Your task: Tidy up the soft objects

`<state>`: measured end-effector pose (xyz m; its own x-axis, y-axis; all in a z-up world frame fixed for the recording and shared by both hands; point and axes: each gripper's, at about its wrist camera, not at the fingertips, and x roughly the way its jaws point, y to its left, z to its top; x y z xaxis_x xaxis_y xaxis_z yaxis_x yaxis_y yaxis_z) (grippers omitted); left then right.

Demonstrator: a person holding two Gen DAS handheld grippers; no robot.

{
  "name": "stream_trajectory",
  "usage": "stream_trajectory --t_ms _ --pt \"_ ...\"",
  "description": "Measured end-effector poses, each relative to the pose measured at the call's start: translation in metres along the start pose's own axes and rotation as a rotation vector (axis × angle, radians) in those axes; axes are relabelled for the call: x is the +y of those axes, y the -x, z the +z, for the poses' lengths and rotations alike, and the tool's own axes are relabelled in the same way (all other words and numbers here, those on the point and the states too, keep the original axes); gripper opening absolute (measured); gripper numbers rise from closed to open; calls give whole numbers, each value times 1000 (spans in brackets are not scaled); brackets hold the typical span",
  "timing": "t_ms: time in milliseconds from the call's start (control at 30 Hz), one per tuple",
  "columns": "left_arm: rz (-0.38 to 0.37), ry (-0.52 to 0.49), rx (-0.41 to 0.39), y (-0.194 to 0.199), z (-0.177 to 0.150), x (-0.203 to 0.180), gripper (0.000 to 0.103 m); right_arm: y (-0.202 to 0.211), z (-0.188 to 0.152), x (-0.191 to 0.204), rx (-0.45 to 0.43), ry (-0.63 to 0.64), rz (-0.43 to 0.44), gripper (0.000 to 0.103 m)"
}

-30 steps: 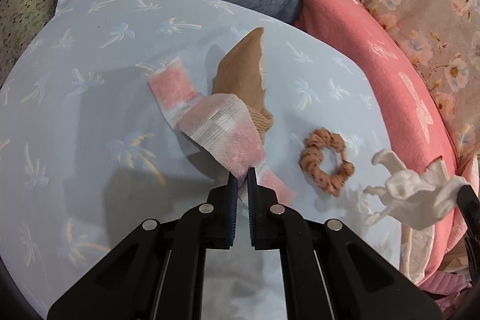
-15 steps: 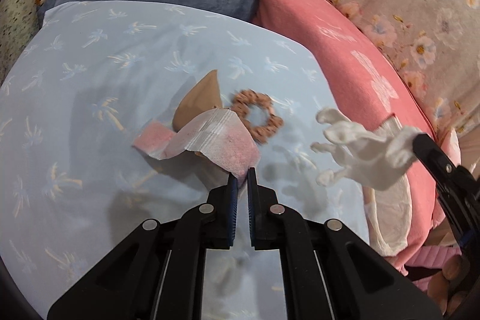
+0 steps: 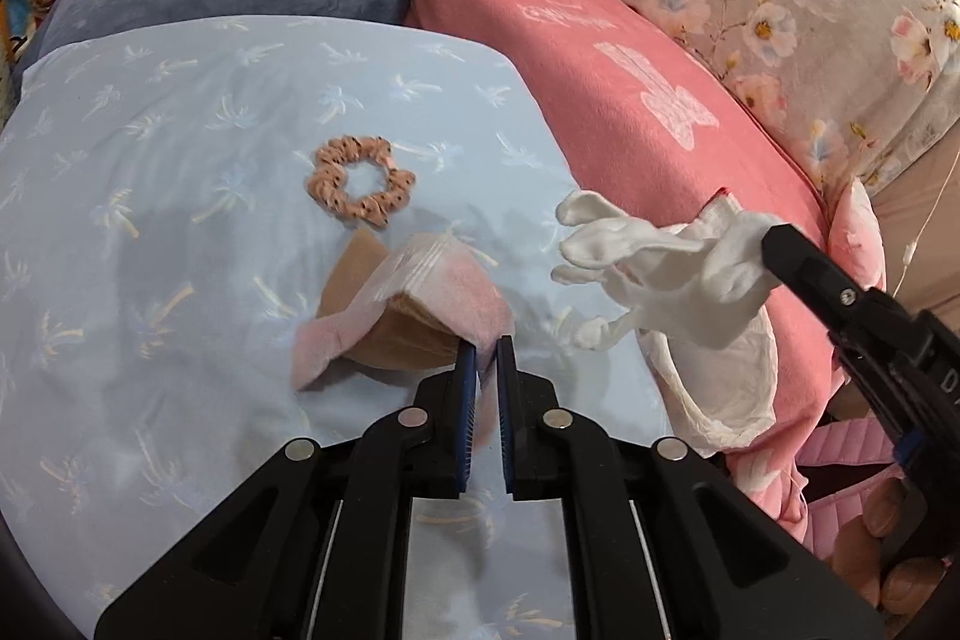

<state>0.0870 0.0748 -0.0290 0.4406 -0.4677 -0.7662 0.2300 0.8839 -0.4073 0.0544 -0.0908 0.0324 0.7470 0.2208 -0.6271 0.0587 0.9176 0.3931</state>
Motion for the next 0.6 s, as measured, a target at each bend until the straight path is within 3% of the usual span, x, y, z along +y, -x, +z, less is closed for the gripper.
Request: stream_trajectory --t_ms 200,400,600 --pt "36 7 33 -10 -13 0 9 13 -7 -11 8 -6 -14 2" --pt "87 21 38 -11 -21 6 39 19 -13 -16 14 -5 -16 2" --pt "103 6 73 -23 -34 0 42 20 -12 -21 12 -8 -19 2"
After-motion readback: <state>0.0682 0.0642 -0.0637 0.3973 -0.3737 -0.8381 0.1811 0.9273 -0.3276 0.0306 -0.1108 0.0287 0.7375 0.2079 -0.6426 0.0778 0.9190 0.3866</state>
